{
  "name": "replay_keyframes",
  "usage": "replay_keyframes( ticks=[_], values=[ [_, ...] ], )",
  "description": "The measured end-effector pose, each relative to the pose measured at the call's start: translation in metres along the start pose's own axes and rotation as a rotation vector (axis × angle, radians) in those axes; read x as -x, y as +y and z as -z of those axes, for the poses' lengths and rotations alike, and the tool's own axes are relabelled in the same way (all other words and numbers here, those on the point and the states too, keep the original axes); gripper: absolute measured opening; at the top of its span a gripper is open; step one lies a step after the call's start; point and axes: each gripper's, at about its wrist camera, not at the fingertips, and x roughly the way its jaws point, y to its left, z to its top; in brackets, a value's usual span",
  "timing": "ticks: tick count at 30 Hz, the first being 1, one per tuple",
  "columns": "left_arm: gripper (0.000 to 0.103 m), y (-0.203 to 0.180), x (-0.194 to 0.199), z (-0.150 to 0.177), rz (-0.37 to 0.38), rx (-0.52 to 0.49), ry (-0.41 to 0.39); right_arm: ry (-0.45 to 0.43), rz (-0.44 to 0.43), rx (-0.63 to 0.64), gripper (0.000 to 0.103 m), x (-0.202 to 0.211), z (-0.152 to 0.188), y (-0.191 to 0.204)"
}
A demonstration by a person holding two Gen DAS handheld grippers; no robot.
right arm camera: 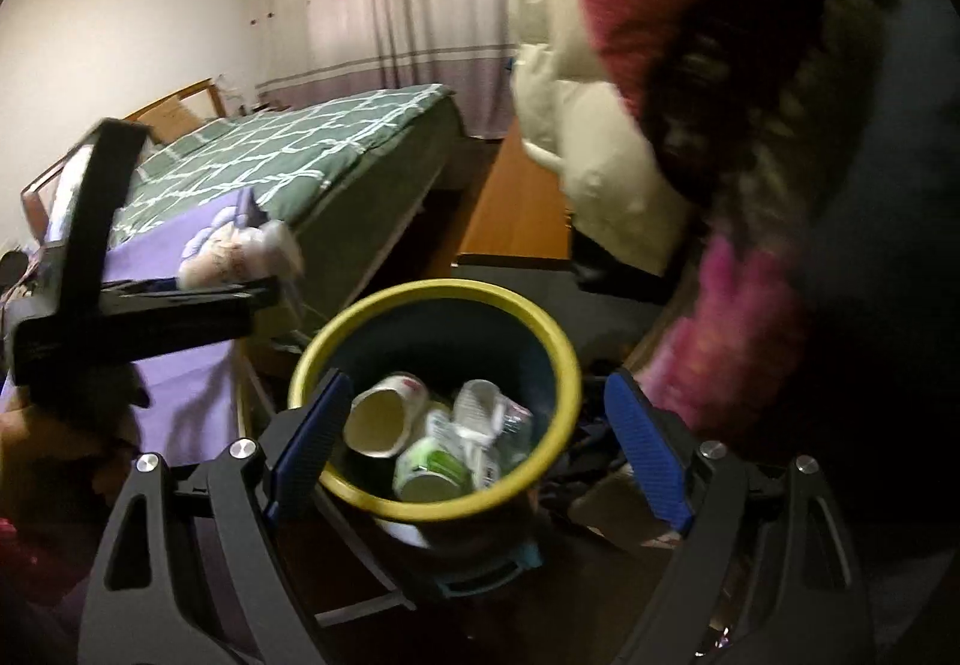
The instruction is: Collect trash
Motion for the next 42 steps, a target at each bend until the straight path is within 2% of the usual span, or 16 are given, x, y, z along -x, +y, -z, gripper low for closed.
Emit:
replay_keyframes(
  ticks=[6,8,12,15,17,20,24,29,34,39,42],
  values=[
    [0.077,-0.04,-0.036,-0.006,0.011,-0.048,0.068,0.004,0.014,-0.028,0.082,0.002,0.004,-0.014],
    [0.093,-0.043,-0.041,-0.007,-0.004,-0.048,0.071,0.004,0.012,-0.033,0.082,0.001,0.006,-0.016],
    [0.097,-0.036,-0.023,-0.006,-0.011,-0.036,0.056,0.003,0.0,-0.037,0.082,0.002,0.007,-0.014],
    [0.098,-0.015,0.013,0.003,-0.007,-0.02,0.019,0.01,-0.028,-0.037,0.082,0.002,0.007,-0.009],
    [0.098,0.002,0.046,0.012,-0.015,-0.015,-0.035,0.012,-0.055,-0.032,0.082,0.004,0.008,-0.003],
    [0.098,0.031,0.107,0.039,-0.095,-0.017,-0.154,0.016,-0.105,-0.001,0.082,0.008,0.009,0.018],
    [0.098,0.082,0.171,0.077,-0.189,0.068,-0.229,0.003,-0.166,0.051,0.082,0.019,0.01,0.049],
    [0.098,0.142,0.239,0.133,-0.284,0.207,-0.284,-0.036,-0.215,0.099,0.082,0.042,0.011,0.081],
    [0.098,0.189,0.3,0.186,-0.359,0.342,-0.347,-0.071,-0.223,0.126,0.082,0.064,0.012,0.098],
    [0.098,0.217,0.346,0.232,-0.457,0.437,-0.384,-0.095,-0.227,0.144,0.082,0.082,0.017,0.105],
    [0.098,0.221,0.361,0.248,-0.505,0.456,-0.388,-0.11,-0.231,0.144,0.083,0.092,0.019,0.105]
  ],
)
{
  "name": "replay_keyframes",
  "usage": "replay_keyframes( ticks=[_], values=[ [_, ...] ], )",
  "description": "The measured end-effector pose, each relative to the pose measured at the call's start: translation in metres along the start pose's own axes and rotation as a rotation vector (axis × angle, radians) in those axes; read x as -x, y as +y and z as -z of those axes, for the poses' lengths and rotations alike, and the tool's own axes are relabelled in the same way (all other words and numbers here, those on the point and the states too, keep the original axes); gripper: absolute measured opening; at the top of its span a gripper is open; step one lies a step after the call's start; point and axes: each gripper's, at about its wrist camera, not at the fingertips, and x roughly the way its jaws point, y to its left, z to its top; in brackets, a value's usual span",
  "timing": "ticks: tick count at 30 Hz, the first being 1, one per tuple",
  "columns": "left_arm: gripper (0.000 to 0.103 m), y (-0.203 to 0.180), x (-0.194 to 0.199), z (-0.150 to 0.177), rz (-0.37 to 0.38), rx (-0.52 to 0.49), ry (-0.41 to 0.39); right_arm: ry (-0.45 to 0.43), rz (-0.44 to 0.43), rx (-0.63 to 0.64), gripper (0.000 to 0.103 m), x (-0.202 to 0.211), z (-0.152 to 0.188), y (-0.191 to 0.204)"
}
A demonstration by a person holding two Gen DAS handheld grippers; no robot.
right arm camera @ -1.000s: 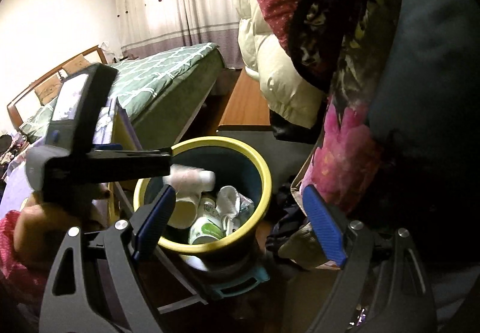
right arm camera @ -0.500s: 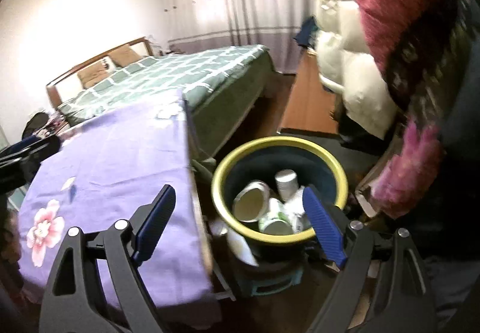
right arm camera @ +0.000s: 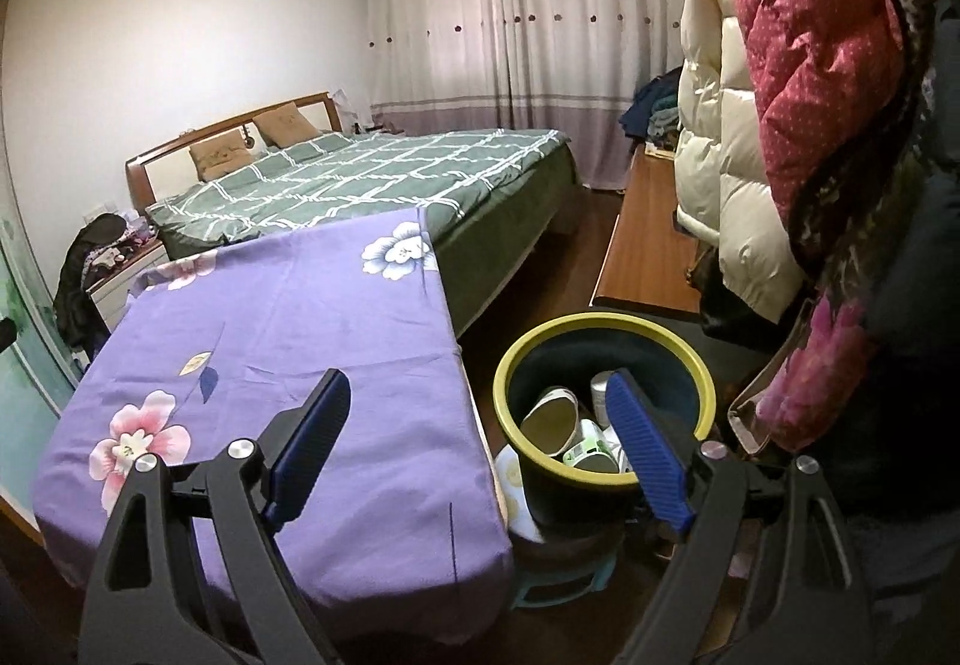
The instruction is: Collect trash
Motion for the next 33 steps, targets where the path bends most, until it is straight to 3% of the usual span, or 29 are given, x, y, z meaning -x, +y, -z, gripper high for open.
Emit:
replay_keyframes(
  ticks=[10,33],
  values=[
    [0.098,-0.015,0.025,0.01,-0.003,-0.038,-0.021,-0.044,-0.001,0.016,0.085,0.024,0.004,0.007],
    [0.098,-0.018,0.036,0.013,-0.007,-0.047,-0.035,-0.055,-0.014,0.034,0.085,0.027,0.002,0.019]
  ],
)
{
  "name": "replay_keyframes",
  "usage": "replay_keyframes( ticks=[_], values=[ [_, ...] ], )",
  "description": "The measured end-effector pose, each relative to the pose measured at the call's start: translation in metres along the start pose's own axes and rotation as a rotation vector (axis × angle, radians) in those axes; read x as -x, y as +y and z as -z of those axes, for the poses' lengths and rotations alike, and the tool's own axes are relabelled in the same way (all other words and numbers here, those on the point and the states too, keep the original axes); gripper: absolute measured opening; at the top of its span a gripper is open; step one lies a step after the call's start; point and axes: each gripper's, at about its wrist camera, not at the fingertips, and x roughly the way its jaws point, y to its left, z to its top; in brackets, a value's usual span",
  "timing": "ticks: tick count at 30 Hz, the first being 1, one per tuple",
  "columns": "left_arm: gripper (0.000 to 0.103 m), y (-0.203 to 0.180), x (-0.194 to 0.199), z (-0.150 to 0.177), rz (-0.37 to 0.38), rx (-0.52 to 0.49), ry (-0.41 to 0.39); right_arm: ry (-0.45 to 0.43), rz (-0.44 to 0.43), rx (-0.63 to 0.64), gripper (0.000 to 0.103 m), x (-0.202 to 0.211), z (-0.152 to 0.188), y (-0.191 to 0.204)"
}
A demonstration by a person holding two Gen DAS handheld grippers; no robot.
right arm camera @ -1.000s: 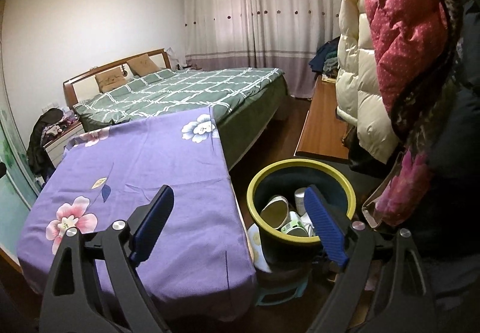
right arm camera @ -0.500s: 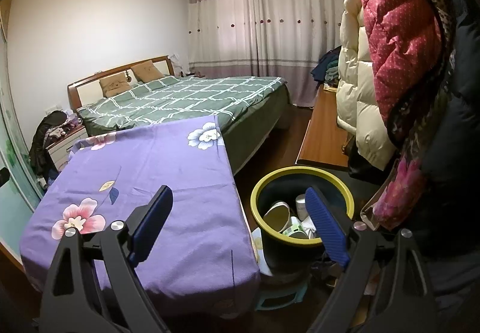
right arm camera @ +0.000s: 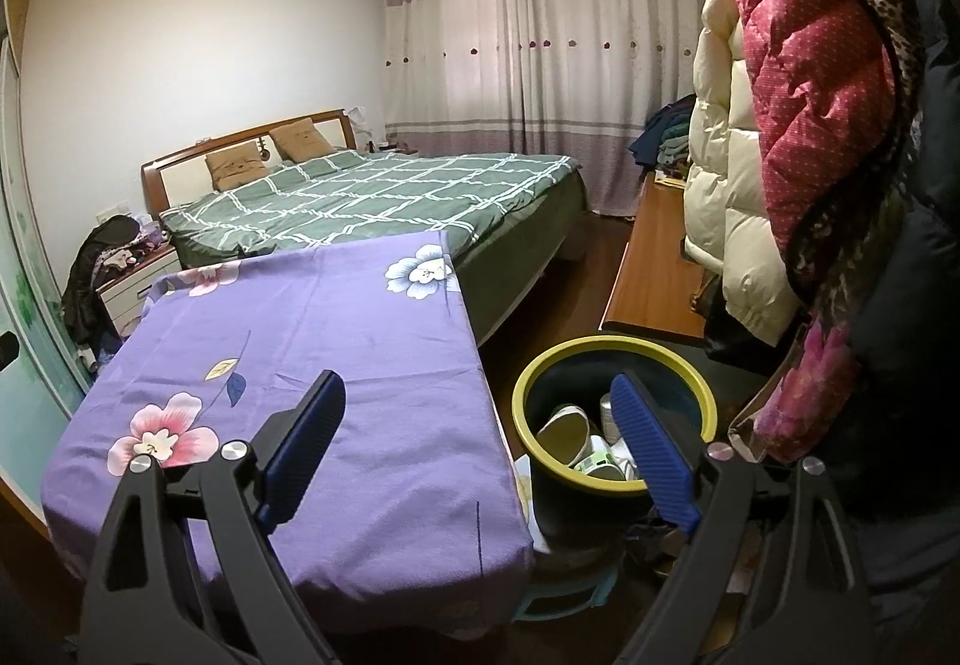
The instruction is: Collect trash
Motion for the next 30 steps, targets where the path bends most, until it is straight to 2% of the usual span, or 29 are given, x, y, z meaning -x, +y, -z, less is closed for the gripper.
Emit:
replay_keyframes(
  ticks=[30],
  values=[
    [0.098,-0.001,-0.0087,0.0007,0.014,-0.009,0.028,0.012,-0.013,0.001,0.087,-0.0055,0.0038,0.0044]
  ],
)
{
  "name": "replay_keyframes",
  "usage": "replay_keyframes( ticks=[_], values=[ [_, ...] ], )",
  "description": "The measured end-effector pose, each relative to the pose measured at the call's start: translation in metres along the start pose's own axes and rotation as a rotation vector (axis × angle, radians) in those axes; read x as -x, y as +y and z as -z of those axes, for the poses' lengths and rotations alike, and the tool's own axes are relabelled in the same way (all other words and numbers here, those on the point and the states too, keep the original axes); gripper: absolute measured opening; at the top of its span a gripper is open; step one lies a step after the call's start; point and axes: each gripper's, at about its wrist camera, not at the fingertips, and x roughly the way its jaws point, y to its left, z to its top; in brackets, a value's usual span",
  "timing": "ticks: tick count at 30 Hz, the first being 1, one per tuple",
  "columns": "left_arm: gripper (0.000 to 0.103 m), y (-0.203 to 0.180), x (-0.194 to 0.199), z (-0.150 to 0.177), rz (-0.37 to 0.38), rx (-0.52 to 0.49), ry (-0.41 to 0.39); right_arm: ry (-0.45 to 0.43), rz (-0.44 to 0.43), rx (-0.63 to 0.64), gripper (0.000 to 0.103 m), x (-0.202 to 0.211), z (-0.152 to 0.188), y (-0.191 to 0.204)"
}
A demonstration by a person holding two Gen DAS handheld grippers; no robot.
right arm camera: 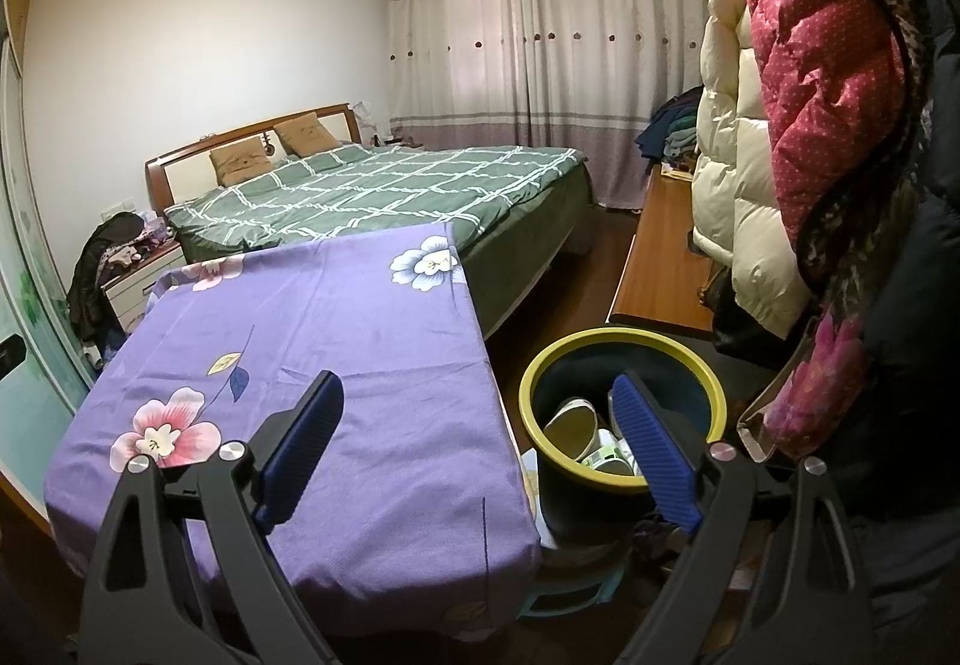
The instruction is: Collect trash
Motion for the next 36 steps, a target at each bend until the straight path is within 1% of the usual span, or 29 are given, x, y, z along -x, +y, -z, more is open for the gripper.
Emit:
replay_keyframes(
  ticks=[18,25,29,36],
  values=[
    [0.098,-0.005,-0.004,0.003,0.003,-0.013,0.012,0.006,-0.005,-0.003,0.087,-0.001,0.002,0.001],
    [0.098,-0.005,-0.004,0.003,0.005,-0.014,0.011,0.012,-0.011,-0.002,0.087,-0.002,0.006,0.007],
    [0.098,-0.004,-0.006,0.006,0.023,-0.012,0.017,0.013,-0.011,-0.002,0.087,-0.002,0.006,0.007],
    [0.098,-0.004,-0.007,0.007,0.021,-0.015,0.016,0.014,-0.011,-0.003,0.087,-0.001,0.011,0.014]
  ],
)
